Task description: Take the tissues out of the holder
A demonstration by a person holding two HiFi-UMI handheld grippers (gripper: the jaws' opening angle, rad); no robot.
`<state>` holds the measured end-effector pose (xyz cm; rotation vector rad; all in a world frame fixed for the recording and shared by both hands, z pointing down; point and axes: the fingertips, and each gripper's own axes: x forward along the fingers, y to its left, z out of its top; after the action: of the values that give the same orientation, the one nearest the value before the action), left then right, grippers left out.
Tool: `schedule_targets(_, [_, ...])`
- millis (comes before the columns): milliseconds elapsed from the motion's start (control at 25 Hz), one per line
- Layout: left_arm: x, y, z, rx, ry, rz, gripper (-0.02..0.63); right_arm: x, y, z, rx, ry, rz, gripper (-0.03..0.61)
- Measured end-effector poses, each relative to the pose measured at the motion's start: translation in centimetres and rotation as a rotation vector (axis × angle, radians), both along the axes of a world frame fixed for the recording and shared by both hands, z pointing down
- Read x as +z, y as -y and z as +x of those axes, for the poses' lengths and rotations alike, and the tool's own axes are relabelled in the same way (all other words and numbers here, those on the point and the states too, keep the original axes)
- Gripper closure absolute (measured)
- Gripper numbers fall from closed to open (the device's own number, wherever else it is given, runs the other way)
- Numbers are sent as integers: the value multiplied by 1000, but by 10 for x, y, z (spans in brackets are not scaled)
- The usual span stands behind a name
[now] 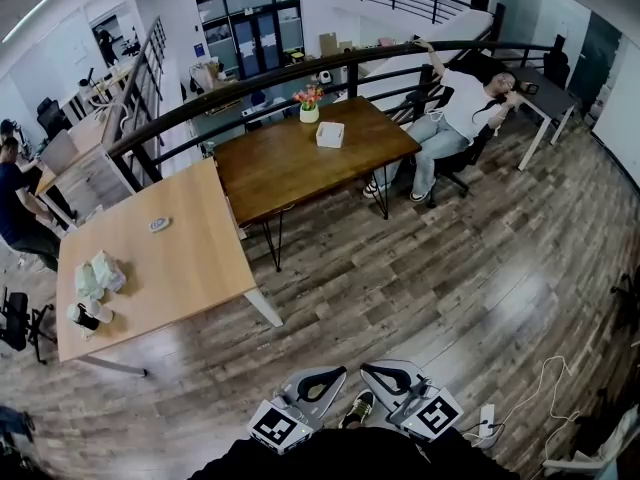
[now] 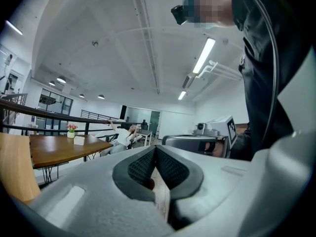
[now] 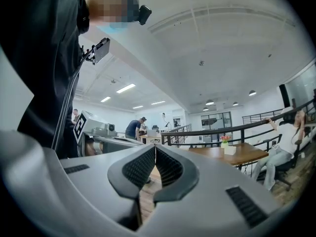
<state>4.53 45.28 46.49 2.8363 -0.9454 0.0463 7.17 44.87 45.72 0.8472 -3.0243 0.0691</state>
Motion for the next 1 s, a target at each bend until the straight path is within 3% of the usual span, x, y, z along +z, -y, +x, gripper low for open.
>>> schedule_targets(640, [-2, 45, 57, -43, 31, -3, 617, -5, 45, 53, -61, 46, -1, 574])
schedule_targets(1000, [3, 72, 61, -49, 24, -13, 617, -2, 73, 60, -58, 46, -15, 574])
